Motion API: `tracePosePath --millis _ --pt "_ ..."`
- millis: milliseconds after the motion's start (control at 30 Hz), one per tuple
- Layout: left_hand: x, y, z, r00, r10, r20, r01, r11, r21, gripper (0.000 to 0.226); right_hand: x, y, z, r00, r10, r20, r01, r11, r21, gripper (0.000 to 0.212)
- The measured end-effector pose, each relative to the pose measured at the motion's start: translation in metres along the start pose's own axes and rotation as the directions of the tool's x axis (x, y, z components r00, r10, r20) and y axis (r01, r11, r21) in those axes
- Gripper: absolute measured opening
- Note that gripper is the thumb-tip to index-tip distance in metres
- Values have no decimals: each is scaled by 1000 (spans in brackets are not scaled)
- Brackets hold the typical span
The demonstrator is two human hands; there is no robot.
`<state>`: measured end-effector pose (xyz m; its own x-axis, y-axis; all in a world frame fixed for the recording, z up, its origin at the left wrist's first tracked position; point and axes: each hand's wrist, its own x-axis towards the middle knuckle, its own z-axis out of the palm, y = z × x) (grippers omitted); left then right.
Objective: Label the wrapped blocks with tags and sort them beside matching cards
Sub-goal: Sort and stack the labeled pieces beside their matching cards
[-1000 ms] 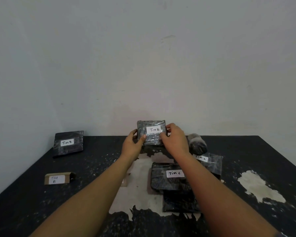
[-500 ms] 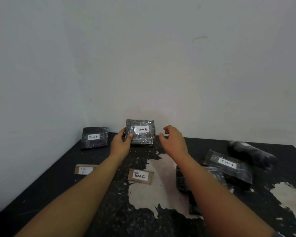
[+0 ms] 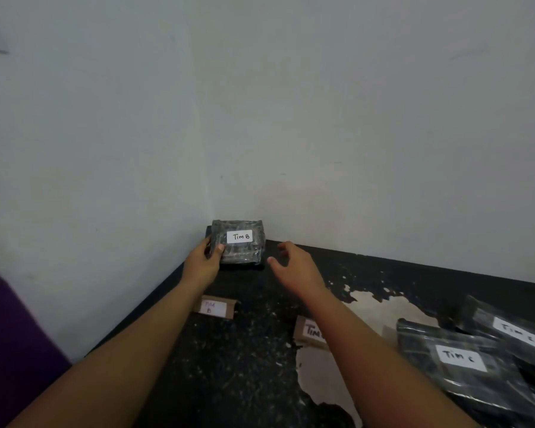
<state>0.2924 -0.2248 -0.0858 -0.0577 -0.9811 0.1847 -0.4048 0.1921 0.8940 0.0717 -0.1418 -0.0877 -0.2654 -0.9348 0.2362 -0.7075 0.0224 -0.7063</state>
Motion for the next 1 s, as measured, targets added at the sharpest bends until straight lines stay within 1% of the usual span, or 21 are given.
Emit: tracePosePath --millis 167,267,400,600,733,833,933,1000 --pt "21 -32 -18 998 -61 -2 61 998 5 52 18 -9 40 994 30 110 -32 999 23 62" --pt "33 -45 -20 997 -76 18 76 997 19 54 27 -11 55 988 27 149 -28 1000 3 59" --pt "43 -57 -13 995 -92 29 92 996 9 54 38 -12 67 982 45 182 -51 998 27 54" --pt "48 -55 -1 994 -106 -31 107 992 64 54 42 -8 73 982 46 182 -57 997 59 50" --pt "49 -56 2 991 -126 -44 129 988 88 60 43 -8 69 985 52 167 -58 998 30 53" --pt "47 -56 2 988 -126 -85 135 985 110 69 37 -6 63 985 60 159 -62 998 8 59" --pt "42 -54 2 988 -78 -130 103 974 200 77 31 -5 52 990 48 132 -46 999 -13 60" --pt "36 -46 4 987 -15 -157 55 966 253 74 28 -5 42 993 38 108 -36 999 -27 59"
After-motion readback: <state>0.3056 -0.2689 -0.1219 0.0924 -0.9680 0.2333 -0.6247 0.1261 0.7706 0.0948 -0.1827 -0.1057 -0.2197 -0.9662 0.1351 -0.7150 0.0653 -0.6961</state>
